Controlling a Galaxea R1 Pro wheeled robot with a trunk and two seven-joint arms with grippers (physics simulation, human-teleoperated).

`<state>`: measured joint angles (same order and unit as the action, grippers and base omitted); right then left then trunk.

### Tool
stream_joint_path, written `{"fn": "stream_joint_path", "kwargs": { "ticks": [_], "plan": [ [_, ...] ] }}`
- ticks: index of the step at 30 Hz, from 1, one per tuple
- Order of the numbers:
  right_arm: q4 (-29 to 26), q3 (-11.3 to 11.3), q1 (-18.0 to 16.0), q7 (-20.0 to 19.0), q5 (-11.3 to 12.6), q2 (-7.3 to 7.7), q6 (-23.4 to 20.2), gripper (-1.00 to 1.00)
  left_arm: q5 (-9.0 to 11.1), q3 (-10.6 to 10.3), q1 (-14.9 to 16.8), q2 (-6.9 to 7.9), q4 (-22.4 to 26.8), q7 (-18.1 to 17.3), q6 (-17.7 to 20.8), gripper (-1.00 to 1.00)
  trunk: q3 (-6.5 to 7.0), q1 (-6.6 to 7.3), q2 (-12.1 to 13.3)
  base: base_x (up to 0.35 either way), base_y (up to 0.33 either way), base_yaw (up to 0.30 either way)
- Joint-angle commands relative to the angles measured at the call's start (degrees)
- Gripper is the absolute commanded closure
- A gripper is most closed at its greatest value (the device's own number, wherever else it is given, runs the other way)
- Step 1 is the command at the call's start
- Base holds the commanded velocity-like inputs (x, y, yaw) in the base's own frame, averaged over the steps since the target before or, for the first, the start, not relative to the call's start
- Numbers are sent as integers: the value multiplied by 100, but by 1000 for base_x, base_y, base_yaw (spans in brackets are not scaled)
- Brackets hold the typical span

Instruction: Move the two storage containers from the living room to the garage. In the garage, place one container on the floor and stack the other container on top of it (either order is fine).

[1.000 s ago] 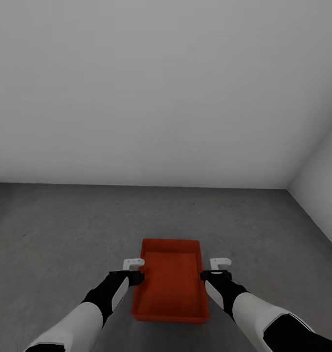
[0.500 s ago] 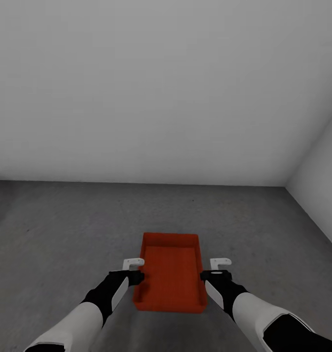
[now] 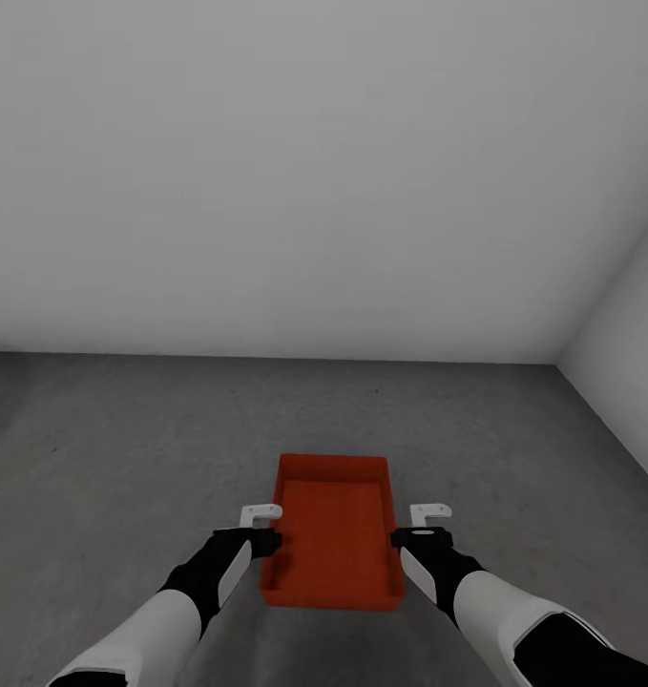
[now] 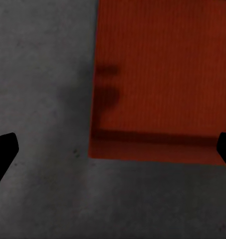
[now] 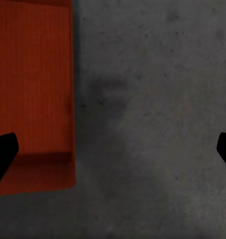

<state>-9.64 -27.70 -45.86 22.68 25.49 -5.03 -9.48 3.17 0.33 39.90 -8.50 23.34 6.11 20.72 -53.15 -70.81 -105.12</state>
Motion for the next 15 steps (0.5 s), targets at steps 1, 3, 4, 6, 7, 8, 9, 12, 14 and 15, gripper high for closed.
{"fn": "stream_joint_path", "kwargs": {
  "ticks": [1, 3, 4, 6, 7, 8, 9, 12, 14, 15],
  "plan": [
    [-12, -49, -2, 34, 26, 2, -45, -100, 34, 3, 0, -2, 12, 28, 37, -100, -4, 1, -2, 0, 0, 0],
    [-12, -50, -2, 33, 26, 2, -45, -100, 34, 3, 0, -3, 12, 26, 42, -100, -4, 1, -2, 0, 0, 0],
    [-12, -50, -2, 34, 26, 2, -45, -100, 34, 3, 0, -5, 13, 27, 43, -100, -4, 1, -2, 0, 0, 0],
    [-12, -51, -2, 34, 26, 2, -45, -100, 34, 3, 0, -3, 12, 28, 45, -100, -40, -43, -82, 0, 0, 0],
    [-12, -47, -2, 35, 26, 2, -45, -100, 34, 3, 0, -3, 12, 27, 45, -100, -58, -65, -122, 0, 0, 0],
    [-12, -49, -2, 35, 24, 2, -45, -100, 34, 3, 0, -3, 9, 26, 46, -100, -76, -87, -162, 0, 0, 0],
    [-12, -49, -2, 35, 25, 2, -45, -100, 34, 3, 0, -2, 7, 25, 46, -100, -94, -109, -202, 0, 0, 0],
    [-12, -50, -2, 35, 24, 2, -45, -100, 34, 3, 0, -2, 5, 24, 46, -100, -148, -175, -323, 0, 0, 0],
    [-12, -51, -2, 33, 23, 2, -45, -100, 34, 3, 0, -2, 5, 28, 46, -100, -148, -175, -323, 0, 0, 0],
    [-12, -51, -2, 34, 24, 2, -45, -100, 34, 3, 0, -2, 6, 28, 46, -100, -148, -175, -323, 0, 0, 0]
  ]
}}
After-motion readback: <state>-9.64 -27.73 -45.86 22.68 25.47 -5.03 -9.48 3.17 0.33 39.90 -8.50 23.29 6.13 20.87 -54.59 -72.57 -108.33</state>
